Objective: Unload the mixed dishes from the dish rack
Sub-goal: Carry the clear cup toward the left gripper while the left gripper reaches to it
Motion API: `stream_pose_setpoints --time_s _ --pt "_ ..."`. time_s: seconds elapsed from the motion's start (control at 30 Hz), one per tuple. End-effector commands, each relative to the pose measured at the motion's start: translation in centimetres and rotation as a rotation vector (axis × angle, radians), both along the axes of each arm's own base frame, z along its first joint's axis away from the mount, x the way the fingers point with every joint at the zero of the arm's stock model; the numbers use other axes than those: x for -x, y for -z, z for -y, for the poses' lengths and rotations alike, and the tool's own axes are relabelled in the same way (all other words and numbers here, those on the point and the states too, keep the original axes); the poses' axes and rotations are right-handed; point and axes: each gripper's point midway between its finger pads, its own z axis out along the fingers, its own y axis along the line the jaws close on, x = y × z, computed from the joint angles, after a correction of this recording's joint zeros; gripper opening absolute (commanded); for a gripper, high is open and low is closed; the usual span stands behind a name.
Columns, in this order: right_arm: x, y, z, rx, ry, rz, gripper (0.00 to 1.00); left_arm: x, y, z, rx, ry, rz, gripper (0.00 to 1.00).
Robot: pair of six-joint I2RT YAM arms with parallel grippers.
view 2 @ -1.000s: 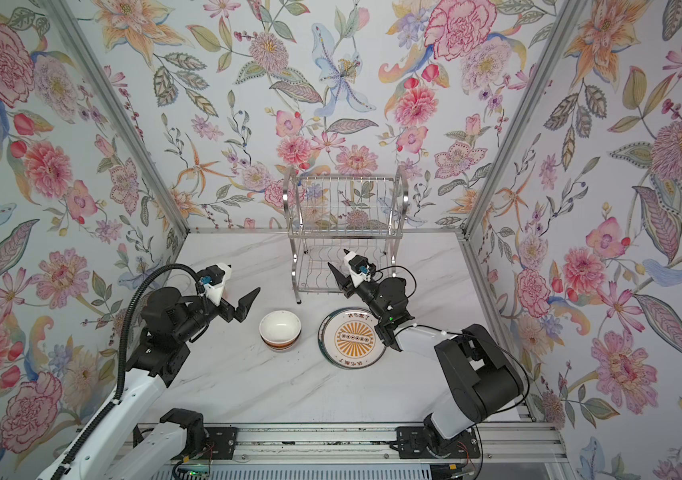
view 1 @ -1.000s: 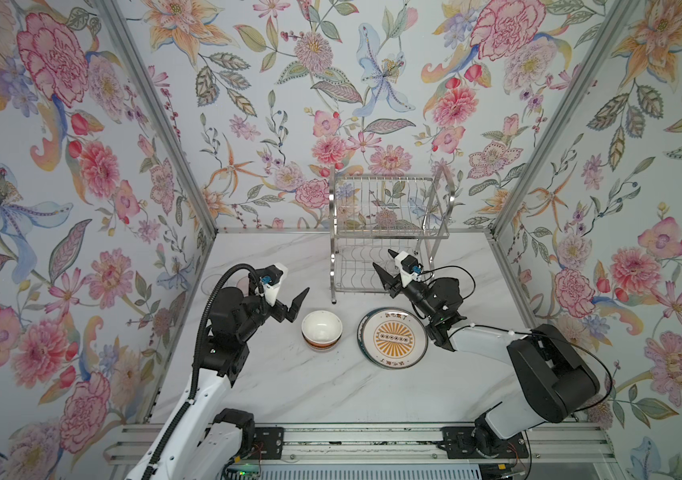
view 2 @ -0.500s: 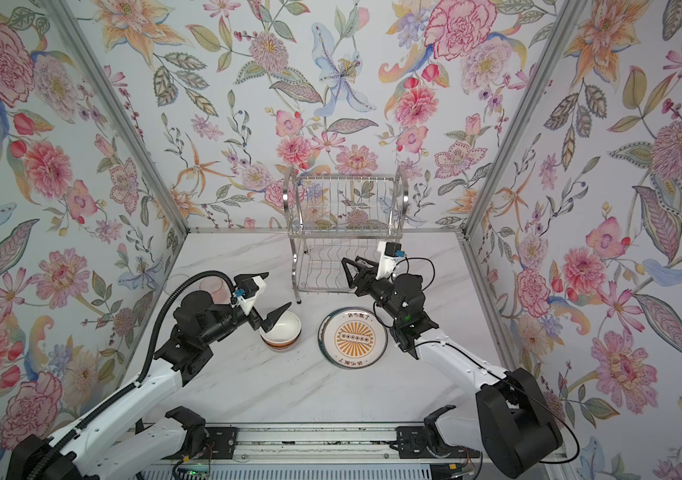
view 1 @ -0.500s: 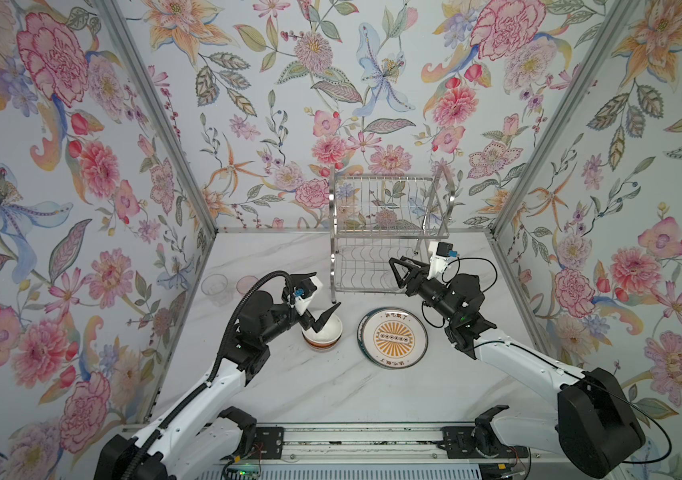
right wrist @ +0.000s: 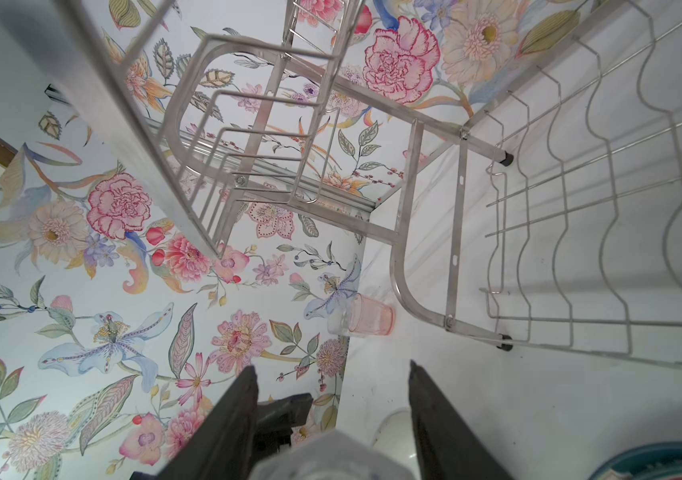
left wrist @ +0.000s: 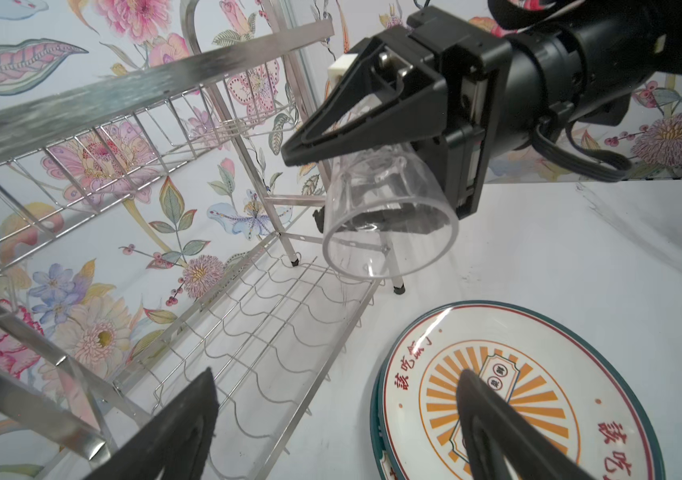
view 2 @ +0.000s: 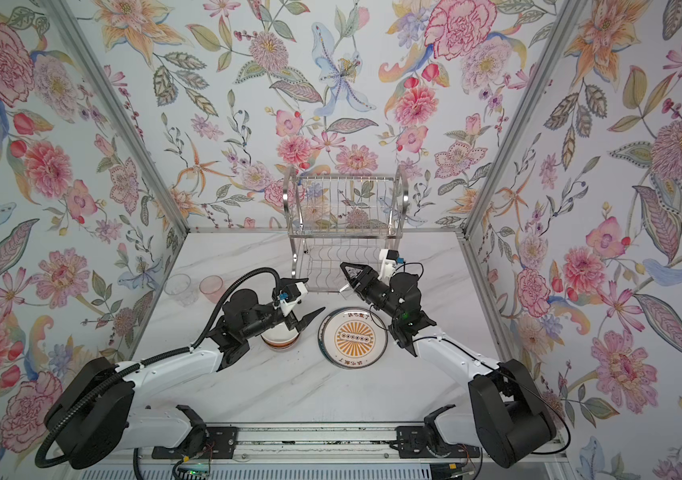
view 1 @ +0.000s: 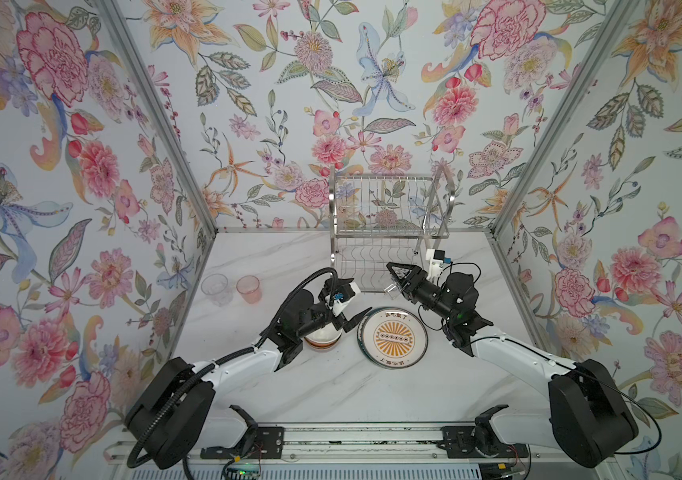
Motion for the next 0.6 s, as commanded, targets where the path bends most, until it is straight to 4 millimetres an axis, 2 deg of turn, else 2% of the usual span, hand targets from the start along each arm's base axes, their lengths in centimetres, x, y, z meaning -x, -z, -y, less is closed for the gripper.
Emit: stream_pose_setpoints --time_s 0.0,0.37,0.43,0.57 --pt "0.7 -0.9 -0.1 -0.053 -0.018 -0.003 0.0 0.0 -3.8 1.7 0.094 0.055 0.102 0.89" --pt "1.3 -0.6 0.5 -0.066 0.004 0.002 0.0 -0.7 -3.6 5.1 0.136 0.142 0.06 0.76" --pt "1.5 -0.8 0.5 -0.071 0.005 0.014 0.0 -1.2 -2.5 5.6 0.123 0.147 0.037 0.74" --pt "1.8 -1.1 0.7 -0.077 0.011 0.025 0.0 -1.5 -2.2 6.1 0.139 0.158 0.02 0.7"
